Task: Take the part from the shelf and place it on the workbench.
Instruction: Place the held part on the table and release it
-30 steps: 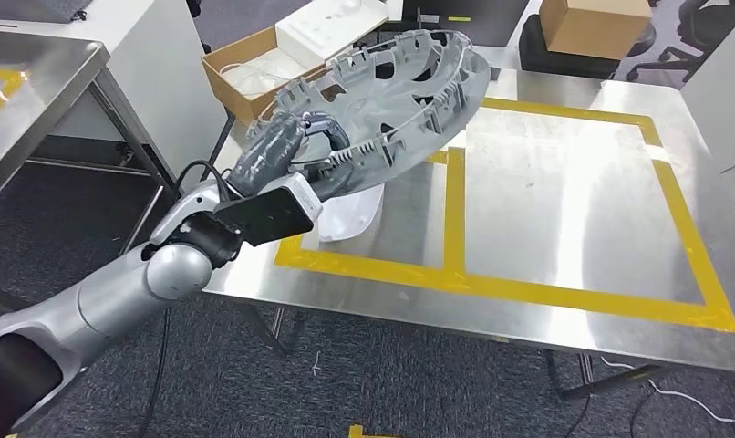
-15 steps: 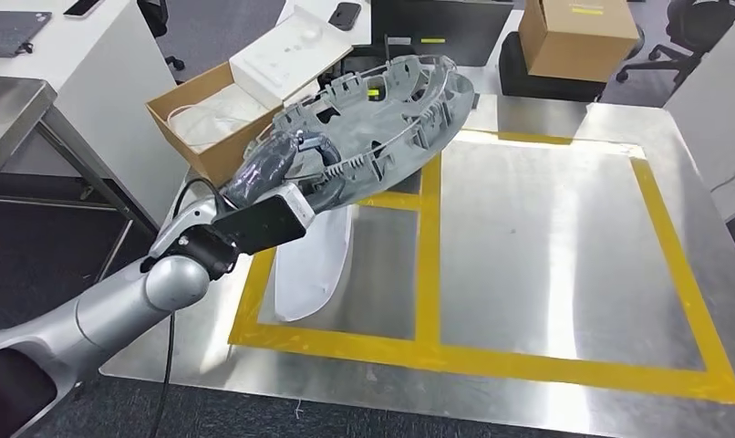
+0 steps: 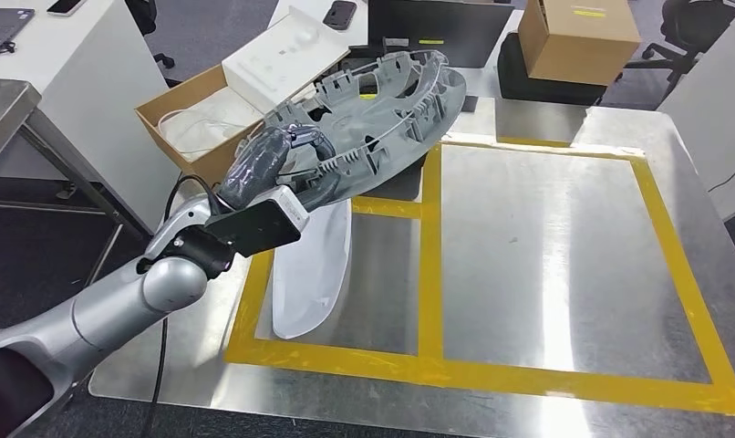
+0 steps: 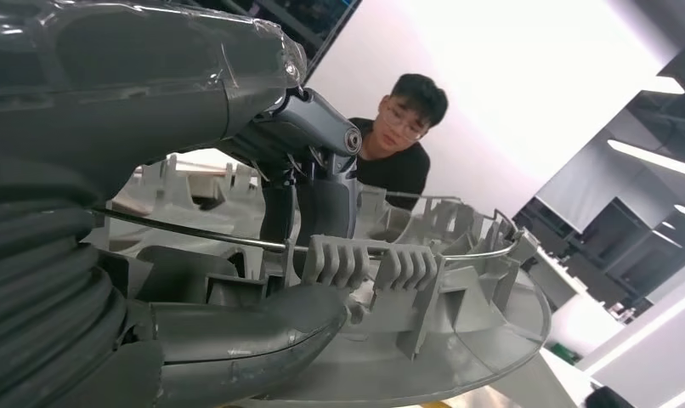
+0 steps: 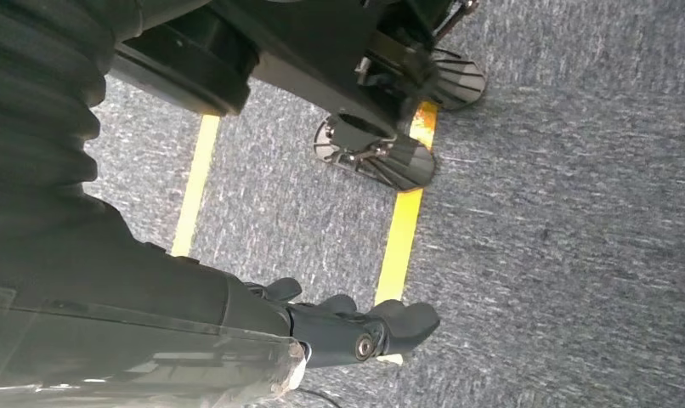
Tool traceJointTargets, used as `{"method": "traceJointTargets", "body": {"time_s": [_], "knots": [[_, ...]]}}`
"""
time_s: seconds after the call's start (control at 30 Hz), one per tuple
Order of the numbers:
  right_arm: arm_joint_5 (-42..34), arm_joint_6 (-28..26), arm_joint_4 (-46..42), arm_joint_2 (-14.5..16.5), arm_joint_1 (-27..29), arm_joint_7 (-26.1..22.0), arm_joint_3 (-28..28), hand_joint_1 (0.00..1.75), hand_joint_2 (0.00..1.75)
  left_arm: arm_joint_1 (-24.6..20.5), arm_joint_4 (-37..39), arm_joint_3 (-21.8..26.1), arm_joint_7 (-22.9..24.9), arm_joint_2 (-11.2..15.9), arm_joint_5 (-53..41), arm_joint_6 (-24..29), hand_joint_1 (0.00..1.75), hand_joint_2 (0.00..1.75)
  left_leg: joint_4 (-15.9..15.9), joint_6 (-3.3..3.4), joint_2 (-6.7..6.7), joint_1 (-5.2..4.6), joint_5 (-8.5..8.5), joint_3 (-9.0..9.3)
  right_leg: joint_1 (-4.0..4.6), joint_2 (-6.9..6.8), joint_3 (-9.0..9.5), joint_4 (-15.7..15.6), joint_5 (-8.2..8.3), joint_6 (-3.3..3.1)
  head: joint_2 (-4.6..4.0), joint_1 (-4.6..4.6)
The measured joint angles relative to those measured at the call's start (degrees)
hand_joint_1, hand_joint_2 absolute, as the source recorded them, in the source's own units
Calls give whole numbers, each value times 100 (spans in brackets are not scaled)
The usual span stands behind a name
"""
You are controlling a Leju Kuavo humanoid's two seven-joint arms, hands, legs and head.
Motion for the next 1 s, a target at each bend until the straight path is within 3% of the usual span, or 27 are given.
{"method": "traceJointTargets", "body": {"time_s": [0.13, 0.2, 0.27, 0.3, 0.33, 0.37, 0.43, 0.5, 0.63, 0.7, 0.8, 0.83, 0.87, 0.93, 1.0], "knots": [[28, 7, 2, -2, -9, 11, 5, 0, 175, -4, -61, 32, -7, -9, -34, 5, 175, 175, -23, -107, -49, 31, -24, 0, 3, -31, 62, -186, 113, -57, 0, 4], [34, 7, -2, 4, -28, 11, 5, 0, 175, -21, -101, 64, -8, -13, -35, 9, 175, 175, 330, -136, -154, 27, -323, -125, -30, -58, 101, -317, 222, -82, 0, -6], [35, 8, -7, 28, -41, 11, 6, 0, 175, -41, -126, 81, -12, -16, -36, 14, 175, 175, 1020, -179, -207, 25, -751, -356, -32, -65, 76, -316, 261, -88, 0, -12], [35, 9, -8, 44, -39, 11, 7, 0, 175, -45, -138, 86, -15, -17, -37, 16, 175, 175, 1288, -208, -204, 29, -875, -426, -38, -66, 55, -293, 267, -82, 0, -12], [35, 9, -8, 57, -36, 12, 8, 0, 175, -48, -147, 87, -18, -19, -37, 18, 175, 175, 1382, -238, -195, 35, -896, -412, -50, -67, 29, -259, 269, -74, 0, -11], [35, 9, -8, 66, -35, 13, 9, 0, 175, -52, -154, 87, -20, -20, -38, 19, 175, 175, 1266, -269, -181, 47, -817, -292, -70, -67, -5, -209, 266, -59, 0, -12], [35, 8, -8, 75, -41, 13, 10, 0, 175, -66, -169, 89, -20, -24, -38, 19, 175, 175, 636, -335, -138, 77, -583, 137, -116, -63, -94, -63, 233, 1, 0, -14], [36, 9, -8, 71, -51, 13, 11, 0, 175, -75, -193, 97, -20, -27, -37, 20, 175, 175, 185, -295, -119, 83, -487, 405, -130, -42, -195, 103, 191, 80, 0, -19], [62, 14, -7, 64, -40, 22, 19, 0, 175, -76, -229, 138, -23, -28, -38, 26, 175, 175, 144, -93, -133, 62, -438, 392, -140, -15, -270, 191, 178, 173, 0, -17], [81, 14, -7, 60, -40, 33, 33, 0, 175, -73, -251, 159, -24, -29, -41, 25, 175, 175, 135, -33, -135, 76, -401, 374, -153, -14, -394, 511, -78, 228, 0, -6], [90, 15, -7, 56, -35, 45, 61, 0, 175, -71, -276, 197, -25, -29, -46, 22, 175, 175, 139, 7, -150, 59, -373, 332, -172, -14, -754, 1504, -615, 277, 0, 2], [91, 15, -7, 56, -32, 48, 67, 0, 175, -70, -280, 206, -25, -29, -48, 22, 175, 175, 141, 12, -161, 48, -367, 322, -171, -14, -798, 1669, -655, 266, 0, 2], [92, 16, -7, 55, -31, 48, 71, 0, 175, -70, -285, 213, -25, -30, -49, 21, 175, 175, 141, 14, -175, 35, -362, 316, -166, -12, -753, 1641, -593, 237, 0, 2], [97, 16, -7, 52, -40, 48, 77, 0, 175, -70, -304, 226, -20, -29, -41, 10, 175, 175, 137, 15, -203, 11, -357, 317, -123, 3, -415, 1038, -261, 112, 0, 0], [107, 20, -7, 36, -52, 48, 82, 0, 175, -80, -324, 234, 8, -28, 41, -38, 175, 175, 129, -12, -233, 4, -340, 305, -60, 22, -79, 408, -54, -26, 0, -8]]}}
